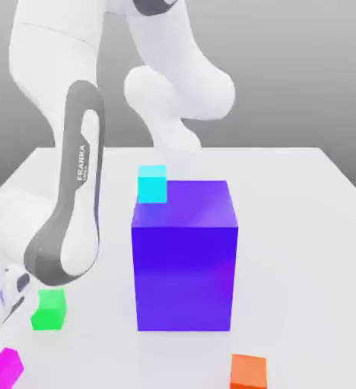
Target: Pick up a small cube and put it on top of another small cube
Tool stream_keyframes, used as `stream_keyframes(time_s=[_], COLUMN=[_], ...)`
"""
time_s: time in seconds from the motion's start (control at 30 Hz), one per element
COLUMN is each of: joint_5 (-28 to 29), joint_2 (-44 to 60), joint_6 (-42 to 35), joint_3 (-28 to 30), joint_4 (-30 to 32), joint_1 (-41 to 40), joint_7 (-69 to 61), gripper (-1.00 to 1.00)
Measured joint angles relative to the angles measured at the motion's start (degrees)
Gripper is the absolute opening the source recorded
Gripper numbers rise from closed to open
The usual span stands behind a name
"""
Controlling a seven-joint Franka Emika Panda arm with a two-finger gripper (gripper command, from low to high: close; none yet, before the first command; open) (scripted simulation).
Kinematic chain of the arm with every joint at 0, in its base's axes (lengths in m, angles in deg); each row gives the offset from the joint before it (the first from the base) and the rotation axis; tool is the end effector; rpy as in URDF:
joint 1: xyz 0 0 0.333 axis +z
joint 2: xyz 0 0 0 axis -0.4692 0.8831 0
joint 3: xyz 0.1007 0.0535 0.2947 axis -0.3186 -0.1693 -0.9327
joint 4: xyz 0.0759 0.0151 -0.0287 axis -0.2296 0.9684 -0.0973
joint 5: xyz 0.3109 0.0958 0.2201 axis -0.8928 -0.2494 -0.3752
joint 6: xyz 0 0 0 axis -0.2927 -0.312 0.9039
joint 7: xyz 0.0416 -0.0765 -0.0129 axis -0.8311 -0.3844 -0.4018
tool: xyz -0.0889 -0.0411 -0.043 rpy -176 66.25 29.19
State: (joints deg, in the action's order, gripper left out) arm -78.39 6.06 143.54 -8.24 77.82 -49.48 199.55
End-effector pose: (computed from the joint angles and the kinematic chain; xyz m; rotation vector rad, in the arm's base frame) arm 0.4847 -0.2738 0.1688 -0.7728 3.0436 -0.0025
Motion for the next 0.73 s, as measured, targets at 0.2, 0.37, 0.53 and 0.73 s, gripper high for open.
stream_keyframes(time_s=[0.2, 0.37, 0.53, 0.73], joint_5=[1.4, 4.1, 5.9, 3.1], joint_2=[-11.7, -21.4, -23.7, -16.7], joint_6=[-1.8, -1.0, 3.1, 10.0], joint_3=[0.4, 1.1, 1.1, -0.4], joint_4=[9.8, 20.2, 26.5, 26.4], joint_1=[-1.2, -2.3, -3.6, -4.4], joint_7=[-6.3, -12.7, -16.6, -18.9], gripper=[-1.00, -1.00, -1.00, 1.00])
